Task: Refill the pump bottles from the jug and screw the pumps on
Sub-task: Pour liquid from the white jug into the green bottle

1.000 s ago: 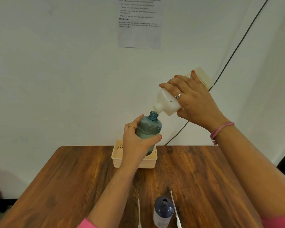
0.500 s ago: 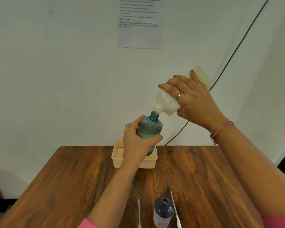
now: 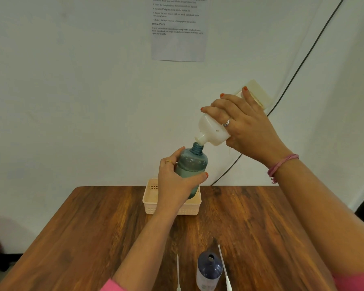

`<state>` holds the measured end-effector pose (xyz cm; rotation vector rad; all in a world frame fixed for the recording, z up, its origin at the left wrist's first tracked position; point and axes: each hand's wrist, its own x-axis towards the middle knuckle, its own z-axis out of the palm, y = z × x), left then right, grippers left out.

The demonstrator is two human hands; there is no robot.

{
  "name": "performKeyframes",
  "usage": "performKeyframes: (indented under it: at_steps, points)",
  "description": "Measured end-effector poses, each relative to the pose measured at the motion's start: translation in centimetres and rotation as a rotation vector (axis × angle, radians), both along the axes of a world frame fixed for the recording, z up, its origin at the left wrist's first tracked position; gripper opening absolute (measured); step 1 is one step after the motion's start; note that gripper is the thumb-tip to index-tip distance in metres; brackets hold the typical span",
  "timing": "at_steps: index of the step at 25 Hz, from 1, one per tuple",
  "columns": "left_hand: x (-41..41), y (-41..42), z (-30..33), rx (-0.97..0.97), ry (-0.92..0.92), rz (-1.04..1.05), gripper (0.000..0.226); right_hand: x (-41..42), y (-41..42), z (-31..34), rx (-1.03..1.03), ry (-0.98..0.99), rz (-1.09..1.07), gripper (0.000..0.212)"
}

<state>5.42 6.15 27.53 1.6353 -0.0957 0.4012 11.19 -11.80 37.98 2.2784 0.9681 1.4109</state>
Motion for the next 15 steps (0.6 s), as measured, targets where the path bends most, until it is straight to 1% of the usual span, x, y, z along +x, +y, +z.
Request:
performKeyframes:
  at_steps: [15]
  points:
    - [-0.18, 0.06, -0.21, -0.012, 0.008, -0.009, 0.079, -0.06, -0.08, -0.10, -0.052, -0.075, -0.009, 0.064]
